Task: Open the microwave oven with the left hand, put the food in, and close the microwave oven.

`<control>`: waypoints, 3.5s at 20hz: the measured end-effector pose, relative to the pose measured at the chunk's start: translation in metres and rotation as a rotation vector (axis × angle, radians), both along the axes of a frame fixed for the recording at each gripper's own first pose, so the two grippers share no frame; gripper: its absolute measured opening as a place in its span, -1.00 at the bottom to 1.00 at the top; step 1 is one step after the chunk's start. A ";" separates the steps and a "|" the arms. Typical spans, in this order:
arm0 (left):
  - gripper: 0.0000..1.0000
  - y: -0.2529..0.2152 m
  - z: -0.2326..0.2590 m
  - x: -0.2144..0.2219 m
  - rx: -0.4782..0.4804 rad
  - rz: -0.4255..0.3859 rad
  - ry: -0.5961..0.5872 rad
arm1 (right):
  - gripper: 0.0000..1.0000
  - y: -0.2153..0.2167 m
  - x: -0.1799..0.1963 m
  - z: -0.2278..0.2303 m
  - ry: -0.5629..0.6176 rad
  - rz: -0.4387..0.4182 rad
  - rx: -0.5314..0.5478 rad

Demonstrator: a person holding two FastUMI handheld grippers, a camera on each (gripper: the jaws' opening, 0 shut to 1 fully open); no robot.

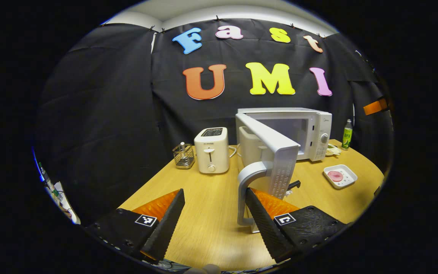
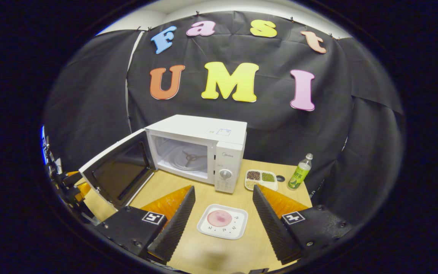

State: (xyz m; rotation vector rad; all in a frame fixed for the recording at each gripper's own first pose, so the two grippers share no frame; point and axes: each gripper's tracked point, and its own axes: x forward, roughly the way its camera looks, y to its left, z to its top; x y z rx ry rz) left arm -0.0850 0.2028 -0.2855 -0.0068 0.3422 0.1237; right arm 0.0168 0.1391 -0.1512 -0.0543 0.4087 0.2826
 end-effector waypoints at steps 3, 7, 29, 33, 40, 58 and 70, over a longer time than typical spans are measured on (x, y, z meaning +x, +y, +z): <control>0.92 0.012 0.007 -0.013 0.020 0.042 0.004 | 0.94 -0.011 0.011 -0.022 0.054 -0.005 0.000; 0.92 0.000 0.020 -0.026 0.025 0.045 0.000 | 0.70 -0.027 0.033 -0.078 0.168 -0.012 0.005; 0.92 -0.130 0.097 0.039 -0.003 -0.086 -0.055 | -0.57 -0.037 0.083 -0.285 0.815 0.012 0.146; 0.92 -0.121 0.093 0.041 -0.014 -0.064 -0.049 | -0.85 -0.042 0.082 -0.287 0.846 -0.015 0.065; 0.93 -0.105 0.081 0.039 -0.032 -0.035 -0.045 | -0.92 -0.042 0.080 -0.287 0.943 -0.097 0.089; 0.92 -0.119 0.113 0.052 -0.042 -0.130 -0.063 | -1.00 0.016 0.068 -0.218 0.731 -0.160 0.735; 0.92 -0.135 0.139 0.056 0.013 -0.231 -0.103 | -0.93 0.133 0.115 -0.131 0.352 -0.308 1.158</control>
